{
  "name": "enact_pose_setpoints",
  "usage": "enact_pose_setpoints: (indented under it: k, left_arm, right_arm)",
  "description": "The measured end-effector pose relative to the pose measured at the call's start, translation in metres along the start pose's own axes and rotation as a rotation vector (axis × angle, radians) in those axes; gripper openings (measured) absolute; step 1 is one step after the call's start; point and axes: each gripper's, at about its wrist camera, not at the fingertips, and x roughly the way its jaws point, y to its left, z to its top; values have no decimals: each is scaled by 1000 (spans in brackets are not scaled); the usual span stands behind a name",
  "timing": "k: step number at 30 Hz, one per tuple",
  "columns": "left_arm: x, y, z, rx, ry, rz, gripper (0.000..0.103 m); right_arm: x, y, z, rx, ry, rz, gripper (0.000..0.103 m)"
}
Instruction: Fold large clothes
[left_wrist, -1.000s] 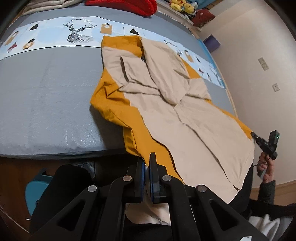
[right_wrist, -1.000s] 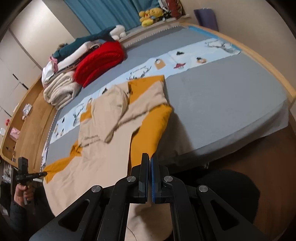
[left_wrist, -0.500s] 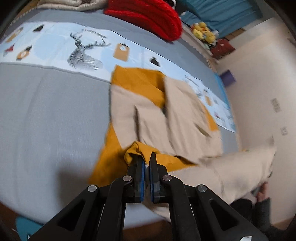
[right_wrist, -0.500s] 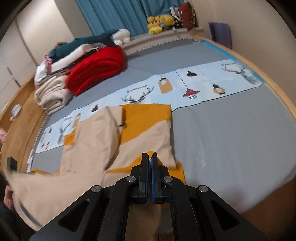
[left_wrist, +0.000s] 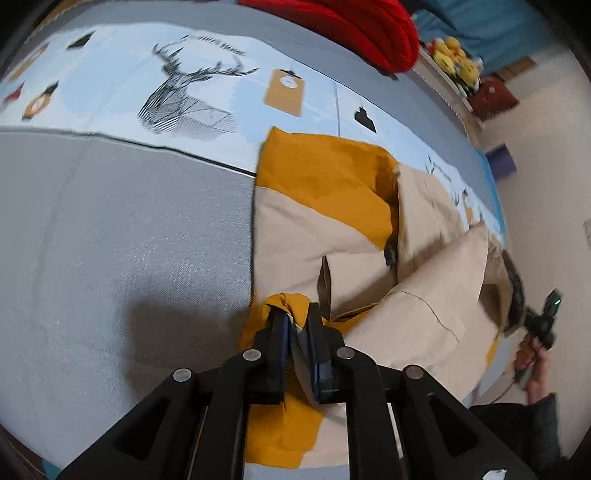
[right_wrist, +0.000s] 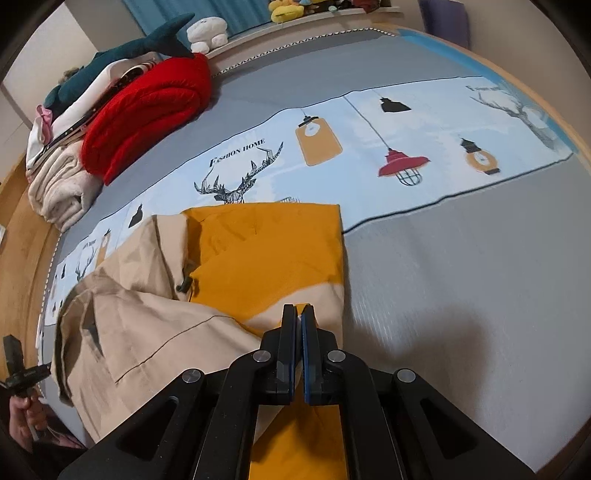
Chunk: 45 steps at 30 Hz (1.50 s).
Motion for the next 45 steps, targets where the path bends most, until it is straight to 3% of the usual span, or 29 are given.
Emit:
enact_pose_setpoints:
  k: [2, 4, 6, 10, 14, 17, 24, 29, 33, 35, 36, 37, 38, 40, 43, 45]
  left_arm:
    - [-9, 7, -2, -43, -14, -21, 15]
    - [-21, 10, -5, -81, -66, -6, 26]
    - [-34, 17, -11, -120, -120, -15, 28]
    - [-34, 16, -26, -85, -109, 22, 31]
    - [-20, 10, -36, -21, -50, 95, 36]
    - [-10, 5, -36, 32, -34, 143, 47]
    - [12, -13, -19, 130, -34, 238, 49]
    - [27, -34, 3, 211, -75, 268, 50]
    - [33, -41, 23, 212, -120, 238, 52]
    - [37, -42, 32, 212, -124, 214, 46]
    - [38, -44, 35, 224, -122, 202, 17]
    - [37, -45, 41, 242, -130, 205, 6]
    - [33, -46, 44, 243, -159, 207, 6]
    - [15, -44, 53, 210, -261, 184, 5]
    - [-3, -27, 64, 74, -368, 142, 6]
    - [4, -19, 68, 13, -344, 146, 7]
  right_arm:
    - [0, 1, 2, -8, -2, 14, 3]
    - [-5, -4, 2, 25, -25, 14, 4]
    - [-18, -17, 2, 99, -76, -7, 11]
    - [-33, -36, -5, 190, -103, -11, 11]
    - [-28, -31, -23, 126, -25, 13, 20]
    - [-16, -23, -33, 69, 49, 28, 30]
    - [23, -14, -42, -17, 179, -19, 31]
    - [39, -3, -37, -65, 198, -54, 36]
    - [46, 0, -28, -66, 188, -74, 36]
    - [47, 1, -24, -55, 178, -73, 36]
    - [48, 2, -21, -52, 171, -76, 35]
    - [48, 3, -19, -53, 159, -77, 21]
    - [46, 6, -16, -60, 139, -75, 8]
    - [30, 10, -5, -42, 50, -36, 4]
    - [0, 9, 11, 19, -119, 2, 3]
    - [0, 3, 15, 76, -150, -18, 3]
